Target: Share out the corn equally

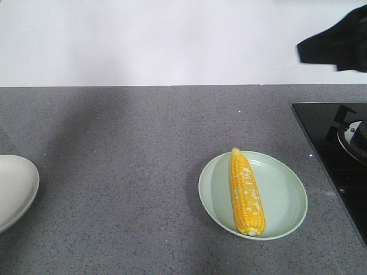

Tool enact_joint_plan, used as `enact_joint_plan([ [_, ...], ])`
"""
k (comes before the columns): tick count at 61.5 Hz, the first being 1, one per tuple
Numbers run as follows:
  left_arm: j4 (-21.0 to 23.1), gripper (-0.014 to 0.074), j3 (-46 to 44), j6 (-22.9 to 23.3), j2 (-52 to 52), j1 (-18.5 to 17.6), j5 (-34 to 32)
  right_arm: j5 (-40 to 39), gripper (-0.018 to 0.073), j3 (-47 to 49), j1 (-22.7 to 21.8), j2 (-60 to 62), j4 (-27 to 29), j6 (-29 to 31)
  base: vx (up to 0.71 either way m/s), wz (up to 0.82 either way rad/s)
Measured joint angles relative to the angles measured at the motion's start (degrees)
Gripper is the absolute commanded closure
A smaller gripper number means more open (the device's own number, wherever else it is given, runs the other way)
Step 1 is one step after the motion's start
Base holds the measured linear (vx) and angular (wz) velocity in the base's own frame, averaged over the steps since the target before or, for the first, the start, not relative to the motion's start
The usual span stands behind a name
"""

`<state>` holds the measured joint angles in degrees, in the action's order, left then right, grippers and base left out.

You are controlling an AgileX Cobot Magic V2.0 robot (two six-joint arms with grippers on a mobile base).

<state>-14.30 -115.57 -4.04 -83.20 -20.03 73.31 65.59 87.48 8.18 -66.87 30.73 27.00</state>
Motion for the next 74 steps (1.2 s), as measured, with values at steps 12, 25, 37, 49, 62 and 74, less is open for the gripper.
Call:
enact_joint_plan([
  [12,-1.7,0.0603,14.2,0.6,1.1,6.4,-0.2,1.0,0.0568,0.0,0.0,6.9,-1.3,0.7,0.0,0.0],
  [25,-1.8,0.0603,31.0,2.4,0.8,12.0,-4.3,2.9,0.0568,0.1,0.0,10.3,-3.1,0.9,0.0,0.0],
  [37,-1.7,0.0603,41.7,5.5,0.8,14.9,-12.4,3.9,0.0568,0.1,0.0,10.6,-3.4,0.9,0.0,0.0],
  [49,-1.6,0.0603,46.8,8.0,0.8,16.0,-20.0,4.0,0.0568,0.1,0.0,10.6,-3.4,0.9,0.0,0.0],
  [62,-1.5,0.06,48.7,8.3,0.8,16.2,-22.7,4.0,0.0568,0.1,0.0,10.6,-3.4,0.9,0.0,0.0],
  [74,-1.7,0.0582,48.7,8.3,0.8,16.3,-22.9,4.0,0.0568,0.1,0.0,10.6,-3.4,1.0,0.0,0.0],
])
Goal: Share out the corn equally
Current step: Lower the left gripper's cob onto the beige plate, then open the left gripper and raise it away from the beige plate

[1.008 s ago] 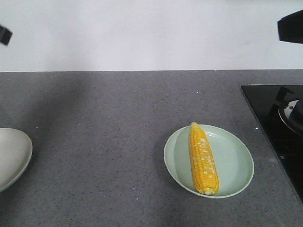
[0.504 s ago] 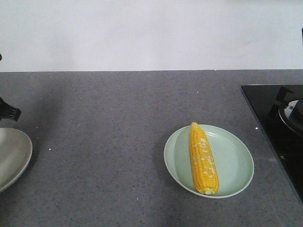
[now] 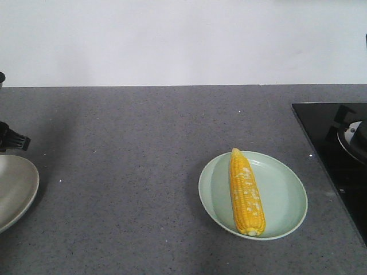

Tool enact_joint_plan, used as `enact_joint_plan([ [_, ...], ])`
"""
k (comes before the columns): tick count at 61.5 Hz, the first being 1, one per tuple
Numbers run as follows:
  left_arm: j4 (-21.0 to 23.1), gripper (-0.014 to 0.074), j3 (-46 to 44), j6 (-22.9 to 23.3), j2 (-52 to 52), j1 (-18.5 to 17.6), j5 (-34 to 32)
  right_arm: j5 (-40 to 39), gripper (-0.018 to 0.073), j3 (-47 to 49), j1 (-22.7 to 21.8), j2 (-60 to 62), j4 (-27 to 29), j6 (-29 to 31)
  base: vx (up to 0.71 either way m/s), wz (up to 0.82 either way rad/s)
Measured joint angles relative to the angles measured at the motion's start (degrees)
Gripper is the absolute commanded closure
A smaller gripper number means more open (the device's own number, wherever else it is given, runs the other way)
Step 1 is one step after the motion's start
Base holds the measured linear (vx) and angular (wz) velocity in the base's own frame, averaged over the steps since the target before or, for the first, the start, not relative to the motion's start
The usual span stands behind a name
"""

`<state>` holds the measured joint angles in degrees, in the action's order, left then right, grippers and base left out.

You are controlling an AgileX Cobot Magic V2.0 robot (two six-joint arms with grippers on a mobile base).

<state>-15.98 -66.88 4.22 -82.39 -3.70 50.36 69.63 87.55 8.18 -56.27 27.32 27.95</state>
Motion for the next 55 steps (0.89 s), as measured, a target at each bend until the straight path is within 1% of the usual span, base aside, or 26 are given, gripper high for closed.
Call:
enact_joint_plan([
  [12,0.0,0.0512,0.0,0.0,0.0,0.0,0.4,0.0,0.0568,0.0,0.0,0.0,0.0,0.1,0.0,0.0],
  [19,-0.1,0.043,0.0,0.0,0.0,0.0,1.1,0.0,0.0568,0.0,0.0,0.0,0.0,0.1,0.0,0.0],
  [31,-0.1,0.0242,0.0,0.0,0.0,0.0,2.0,0.0,0.0568,0.0,0.0,0.0,0.0,0.1,0.0,0.0],
  [38,-0.1,0.0175,0.0,0.0,0.0,0.0,2.2,0.0,0.0568,0.0,0.0,0.0,0.0,0.1,0.0,0.0],
  [45,-0.2,0.0153,0.0,0.0,0.0,0.0,2.7,0.1,0.0568,0.0,0.0,0.0,0.0,0.1,0.0,0.0],
  [55,-0.2,0.0153,0.0,0.8,0.0,0.0,3.3,0.5,0.0568,0.0,0.0,0.0,0.0,0.1,0.0,0.0],
])
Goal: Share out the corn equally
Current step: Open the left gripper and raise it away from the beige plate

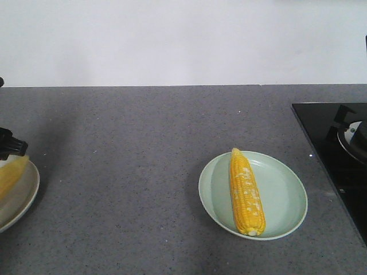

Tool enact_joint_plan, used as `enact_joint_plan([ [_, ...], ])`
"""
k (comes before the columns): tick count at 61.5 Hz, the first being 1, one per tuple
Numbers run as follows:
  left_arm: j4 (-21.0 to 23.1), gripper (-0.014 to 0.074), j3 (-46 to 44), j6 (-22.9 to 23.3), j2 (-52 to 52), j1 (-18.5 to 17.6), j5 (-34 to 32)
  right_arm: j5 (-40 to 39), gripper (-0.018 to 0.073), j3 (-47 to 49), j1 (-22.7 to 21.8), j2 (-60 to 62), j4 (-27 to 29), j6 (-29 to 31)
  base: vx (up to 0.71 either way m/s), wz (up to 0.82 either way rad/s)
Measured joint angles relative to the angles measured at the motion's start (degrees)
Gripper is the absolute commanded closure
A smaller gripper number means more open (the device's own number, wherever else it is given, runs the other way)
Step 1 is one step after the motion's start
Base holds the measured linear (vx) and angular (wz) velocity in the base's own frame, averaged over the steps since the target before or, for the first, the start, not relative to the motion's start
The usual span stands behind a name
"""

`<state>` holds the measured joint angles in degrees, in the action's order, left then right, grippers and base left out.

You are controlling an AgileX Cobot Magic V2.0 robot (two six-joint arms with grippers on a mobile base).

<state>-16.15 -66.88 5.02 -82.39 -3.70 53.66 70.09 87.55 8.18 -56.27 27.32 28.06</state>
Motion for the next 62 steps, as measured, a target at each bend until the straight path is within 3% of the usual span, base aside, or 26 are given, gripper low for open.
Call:
enact_joint_plan([
  [16,0.1,0.0178,0.0,0.7,0.0,0.0,0.3,0.1,0.0568,0.0,0.0,0.0,0.0,0.0,0.0,0.0],
  [28,4.0,0.0404,0.0,-1.0,0.4,0.0,2.5,0.1,0.0568,0.0,0.0,0.4,0.0,0.0,0.0,0.0],
  [37,12.7,0.0606,0.0,-6.1,2.9,0.1,3.2,-0.8,0.0566,0.0,0.0,2.7,-0.4,0.0,0.0,0.0],
  [53,33.0,0.0605,0.1,-20.0,13.8,0.1,5.2,-1.1,0.0564,0.0,0.0,10.9,-3.8,-1.3,0.0,0.0],
  [62,43.7,0.0605,3.5,-28.8,23.5,0.1,2.8,-4.5,0.0564,-4.9,0.0,17.4,-6.5,-2.5,0.0,0.0],
])
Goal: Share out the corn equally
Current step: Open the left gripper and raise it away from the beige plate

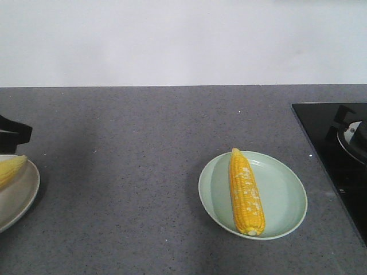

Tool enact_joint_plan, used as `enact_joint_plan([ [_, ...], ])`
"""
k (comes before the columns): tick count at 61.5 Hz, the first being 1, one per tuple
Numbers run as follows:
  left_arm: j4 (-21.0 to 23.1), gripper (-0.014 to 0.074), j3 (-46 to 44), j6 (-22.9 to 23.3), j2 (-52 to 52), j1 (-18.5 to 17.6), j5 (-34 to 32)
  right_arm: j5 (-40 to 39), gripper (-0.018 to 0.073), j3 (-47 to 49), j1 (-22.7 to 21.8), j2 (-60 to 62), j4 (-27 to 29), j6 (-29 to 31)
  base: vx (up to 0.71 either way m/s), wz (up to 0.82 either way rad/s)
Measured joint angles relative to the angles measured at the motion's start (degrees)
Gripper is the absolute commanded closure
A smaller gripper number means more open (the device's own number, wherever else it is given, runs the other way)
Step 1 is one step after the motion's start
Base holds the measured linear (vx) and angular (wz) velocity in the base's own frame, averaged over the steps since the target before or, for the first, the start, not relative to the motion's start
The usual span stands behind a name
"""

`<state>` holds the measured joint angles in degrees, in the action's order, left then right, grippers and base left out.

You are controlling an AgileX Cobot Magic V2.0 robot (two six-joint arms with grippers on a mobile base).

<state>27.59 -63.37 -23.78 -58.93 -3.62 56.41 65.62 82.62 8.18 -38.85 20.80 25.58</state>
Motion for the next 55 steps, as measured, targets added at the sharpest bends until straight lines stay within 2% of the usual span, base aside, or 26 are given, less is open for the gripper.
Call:
enact_joint_plan([
  [4,4.3,0.0605,3.6,-3.6,4.7,0.0,-2.5,-1.7,0.0564,-5.0,0.0,3.5,-1.1,-1.3,0.0,0.0],
  [11,9.3,0.0605,11.1,-9.5,12.6,0.0,-6.9,-3.6,0.0564,-16.3,0.0,7.8,-1.7,-2.2,0.0,0.0],
  [20,12.4,0.0605,22.4,-15.8,22.5,0.0,-11.6,-8.9,0.0564,-30.5,0.0,13.8,-3.0,-2.3,0.0,0.0],
  [33,12.6,0.0605,33.1,-17.4,30.9,0.0,-16.0,-11.9,0.0564,-42.0,0.0,19.9,-3.5,-2.7,0.0,0.0],
  [55,12.8,0.0605,34.0,-17.6,32.9,0.0,-17.0,-11.8,0.0564,-42.8,0.0,21.4,-3.5,-2.7,0.0,0.0],
])
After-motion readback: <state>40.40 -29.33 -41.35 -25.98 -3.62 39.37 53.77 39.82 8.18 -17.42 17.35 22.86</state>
